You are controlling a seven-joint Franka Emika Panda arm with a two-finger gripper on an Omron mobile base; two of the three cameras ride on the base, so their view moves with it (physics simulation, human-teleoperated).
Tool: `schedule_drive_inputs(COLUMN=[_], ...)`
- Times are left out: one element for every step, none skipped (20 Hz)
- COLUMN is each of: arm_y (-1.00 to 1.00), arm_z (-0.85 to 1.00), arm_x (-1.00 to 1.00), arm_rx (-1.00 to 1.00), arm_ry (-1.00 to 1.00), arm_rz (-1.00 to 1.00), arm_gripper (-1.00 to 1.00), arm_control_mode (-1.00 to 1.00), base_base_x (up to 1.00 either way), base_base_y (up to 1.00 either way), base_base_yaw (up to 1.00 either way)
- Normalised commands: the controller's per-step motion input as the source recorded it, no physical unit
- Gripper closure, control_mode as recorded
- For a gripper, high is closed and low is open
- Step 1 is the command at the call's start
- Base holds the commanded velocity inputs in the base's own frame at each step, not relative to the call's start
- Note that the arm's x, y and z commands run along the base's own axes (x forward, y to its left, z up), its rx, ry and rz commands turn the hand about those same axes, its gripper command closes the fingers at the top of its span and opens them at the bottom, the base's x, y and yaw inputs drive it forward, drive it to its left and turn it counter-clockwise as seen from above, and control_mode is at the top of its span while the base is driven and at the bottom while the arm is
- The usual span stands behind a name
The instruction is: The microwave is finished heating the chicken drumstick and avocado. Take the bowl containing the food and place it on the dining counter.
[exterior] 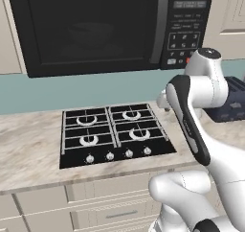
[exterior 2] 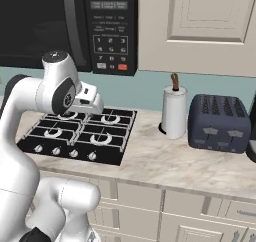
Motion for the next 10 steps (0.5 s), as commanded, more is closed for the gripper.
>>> schedule_drive_inputs(arm_y=[0.0, 0.0, 0.0, 0.0, 0.0, 0.0, 0.0, 0.0, 0.0, 0.0], arm_z=[0.0, 0.0, 0.0, 0.0, 0.0, 0.0, 0.15, 0.29, 0.36, 0.41], arm_x=[0.0, 0.0, 0.0, 0.0, 0.0, 0.0, -0.06, -0.14, -0.16, -0.17], arm_rx=[0.0, 0.0, 0.0, 0.0, 0.0, 0.0, 0.01, 0.05, 0.07, 0.09], arm_ry=[0.0, 0.0, 0.0, 0.0, -0.01, -0.07, -0.15, -0.23, -0.27, -0.29], arm_rz=[0.0, 0.0, 0.0, 0.0, 0.0, 0.0, 0.0, 0.0, 0.0, 0.0], arm_gripper=[-1.0, -1.0, -1.0, -1.0, -1.0, -1.0, -1.0, -1.0, -1.0, -1.0], arm_control_mode=[-1.0, -1.0, -1.0, -1.0, -1.0, -1.0, -1.0, -1.0, -1.0, -1.0], base_base_x=[0.0, 0.0, 0.0, 0.0, 0.0, 0.0, 0.0, 0.0, 0.0, 0.0], base_base_y=[0.0, 0.0, 0.0, 0.0, 0.0, 0.0, 0.0, 0.0, 0.0, 0.0], base_base_yaw=[0.0, 0.0, 0.0, 0.0, 0.0, 0.0, 0.0, 0.0, 0.0, 0.0])
